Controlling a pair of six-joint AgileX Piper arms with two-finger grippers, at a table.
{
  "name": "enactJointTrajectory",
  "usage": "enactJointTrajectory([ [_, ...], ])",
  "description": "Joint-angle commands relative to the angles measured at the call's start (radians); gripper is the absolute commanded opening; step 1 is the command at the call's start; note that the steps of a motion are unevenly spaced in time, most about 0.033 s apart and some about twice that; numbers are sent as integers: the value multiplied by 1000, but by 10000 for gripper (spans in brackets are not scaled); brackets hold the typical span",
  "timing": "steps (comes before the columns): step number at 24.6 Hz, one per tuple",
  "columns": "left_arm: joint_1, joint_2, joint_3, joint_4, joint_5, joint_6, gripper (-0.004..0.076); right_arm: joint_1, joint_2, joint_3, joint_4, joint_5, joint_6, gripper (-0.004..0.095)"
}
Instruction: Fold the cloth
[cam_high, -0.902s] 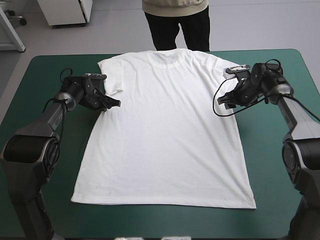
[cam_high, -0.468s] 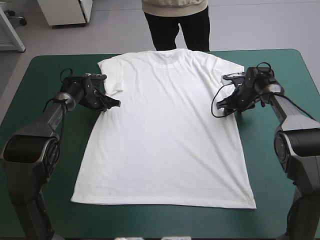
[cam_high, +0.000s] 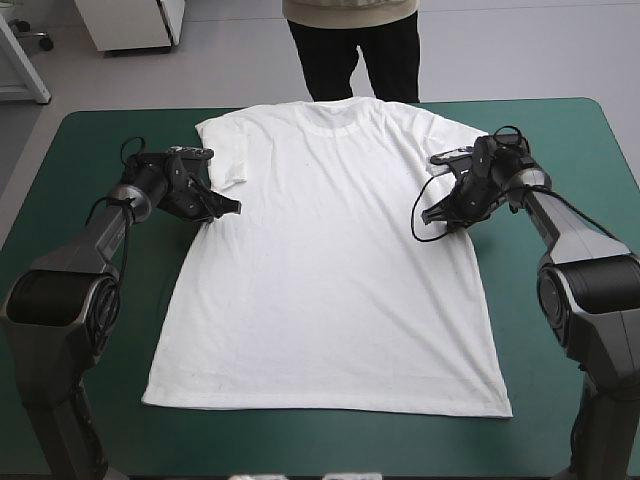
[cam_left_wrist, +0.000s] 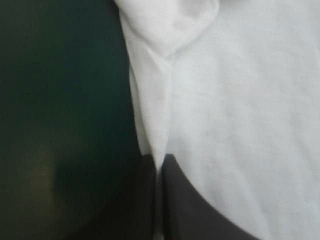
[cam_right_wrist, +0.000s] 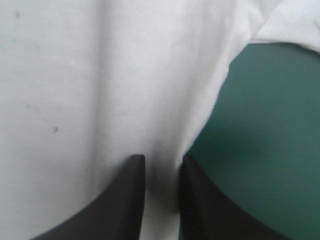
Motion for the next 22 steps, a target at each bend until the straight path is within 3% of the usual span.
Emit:
enactJointTrajectory([
  [1,1,-25,-7,18,19,-2,-9,5,-25,-7,15,57,-15,-5],
  [9,1,-57,-29,62,19,-2,-9,0,-72,-11,-17,-7,19,-15],
  [17,41,-168,-132,56,35,-9,-9,-13,-254,-11,-4,-158,19,-17],
  [22,70,-296,-194,57,35,-9,-9,-127,-393,-11,170,-196,-53,-17],
])
